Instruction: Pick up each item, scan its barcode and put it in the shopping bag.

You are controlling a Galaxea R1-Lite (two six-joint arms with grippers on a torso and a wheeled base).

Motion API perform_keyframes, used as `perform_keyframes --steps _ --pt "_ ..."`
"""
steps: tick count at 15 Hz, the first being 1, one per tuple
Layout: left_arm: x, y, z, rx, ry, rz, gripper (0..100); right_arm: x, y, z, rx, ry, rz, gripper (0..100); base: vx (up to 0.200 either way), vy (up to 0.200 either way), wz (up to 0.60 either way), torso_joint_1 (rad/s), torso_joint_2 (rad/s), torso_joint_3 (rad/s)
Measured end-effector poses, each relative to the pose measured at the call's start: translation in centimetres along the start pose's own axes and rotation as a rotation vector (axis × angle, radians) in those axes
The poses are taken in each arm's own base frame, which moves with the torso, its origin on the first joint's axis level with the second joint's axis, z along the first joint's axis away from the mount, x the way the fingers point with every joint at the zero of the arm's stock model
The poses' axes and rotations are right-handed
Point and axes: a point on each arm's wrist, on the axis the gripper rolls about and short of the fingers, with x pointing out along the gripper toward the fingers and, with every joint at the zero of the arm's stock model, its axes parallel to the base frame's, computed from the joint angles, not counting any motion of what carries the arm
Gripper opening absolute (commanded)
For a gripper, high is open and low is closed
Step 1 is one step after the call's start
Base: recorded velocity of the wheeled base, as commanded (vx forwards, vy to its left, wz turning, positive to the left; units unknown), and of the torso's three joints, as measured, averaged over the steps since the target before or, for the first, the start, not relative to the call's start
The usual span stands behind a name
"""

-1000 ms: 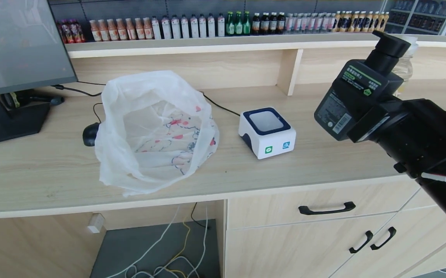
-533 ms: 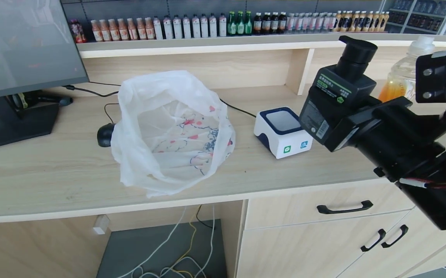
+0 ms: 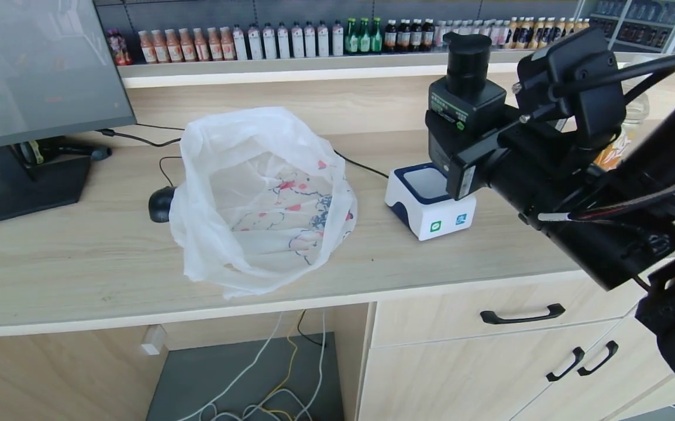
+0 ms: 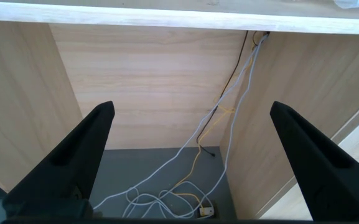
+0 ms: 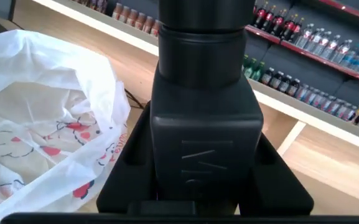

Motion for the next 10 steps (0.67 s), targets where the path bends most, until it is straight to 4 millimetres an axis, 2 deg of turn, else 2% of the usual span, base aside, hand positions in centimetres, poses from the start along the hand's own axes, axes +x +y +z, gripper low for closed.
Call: perform_keyframes --steps 3,7,10 --pt "0.0 0.0 0.0 0.000 0.000 0.000 100 2.3 -0.8 0.5 -0.105 -0.070 -0.069 0 0.000 0.000 0.00 0.000 0.00 0.000" --pt "0.0 0.0 0.0 0.000 0.000 0.000 100 3.5 -1.6 -1.4 -0.212 -0.071 -0.052 0 0.000 0.000 0.00 0.000 0.00 0.000" --pt "0.0 0.0 0.0 0.000 0.000 0.000 100 3.9 -3.4 -3.1 -0.339 -0.120 0.014 0 0.000 0.000 0.00 0.000 0.00 0.000"
